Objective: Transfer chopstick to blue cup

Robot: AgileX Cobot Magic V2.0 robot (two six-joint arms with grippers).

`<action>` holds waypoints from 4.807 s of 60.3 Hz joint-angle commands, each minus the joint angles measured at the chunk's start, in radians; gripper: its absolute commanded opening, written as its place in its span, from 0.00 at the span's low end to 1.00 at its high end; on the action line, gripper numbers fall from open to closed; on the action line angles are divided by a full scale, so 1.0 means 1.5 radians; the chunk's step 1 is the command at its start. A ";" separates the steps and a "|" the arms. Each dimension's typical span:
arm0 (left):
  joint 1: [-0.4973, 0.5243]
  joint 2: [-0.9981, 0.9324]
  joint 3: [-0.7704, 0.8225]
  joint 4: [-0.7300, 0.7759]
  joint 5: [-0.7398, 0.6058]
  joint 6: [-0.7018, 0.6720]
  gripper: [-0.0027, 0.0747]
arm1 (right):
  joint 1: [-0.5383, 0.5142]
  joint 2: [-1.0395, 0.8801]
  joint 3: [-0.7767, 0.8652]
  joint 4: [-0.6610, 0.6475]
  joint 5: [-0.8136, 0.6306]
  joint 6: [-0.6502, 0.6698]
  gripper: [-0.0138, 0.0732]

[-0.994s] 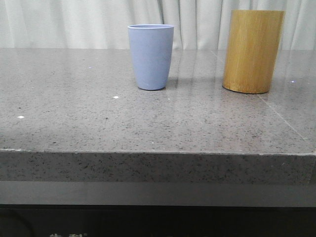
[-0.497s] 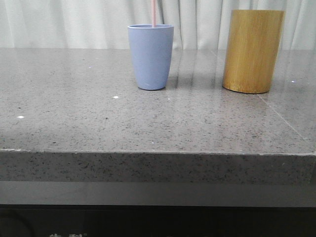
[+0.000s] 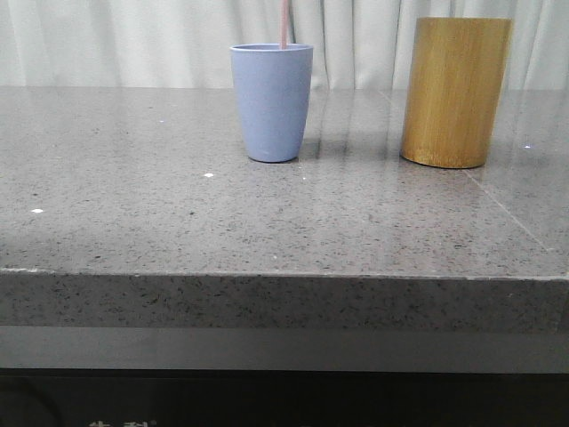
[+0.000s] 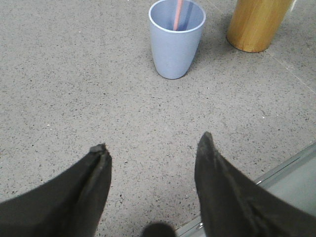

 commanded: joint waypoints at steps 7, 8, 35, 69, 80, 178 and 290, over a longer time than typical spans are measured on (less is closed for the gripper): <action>-0.005 0.000 -0.018 0.004 -0.051 0.000 0.54 | -0.017 -0.115 -0.028 -0.050 0.053 0.022 0.61; -0.005 0.000 -0.018 0.006 -0.051 0.000 0.54 | -0.019 -0.124 -0.028 -0.058 0.062 0.030 0.61; -0.005 0.000 -0.018 0.010 -0.050 0.000 0.54 | -0.080 -0.335 0.152 -0.178 0.164 0.191 0.61; -0.005 0.000 -0.018 0.010 -0.049 0.000 0.54 | -0.122 -0.700 0.641 -0.119 -0.029 0.220 0.61; -0.005 0.000 -0.018 0.010 -0.050 0.000 0.54 | -0.122 -0.787 0.724 -0.120 -0.056 0.220 0.61; 0.216 -0.410 0.447 0.013 -0.436 0.000 0.01 | -0.122 -0.826 0.751 -0.120 -0.037 0.220 0.08; 0.273 -0.587 0.644 0.049 -0.523 -0.092 0.01 | -0.122 -0.825 0.751 -0.120 -0.036 0.220 0.08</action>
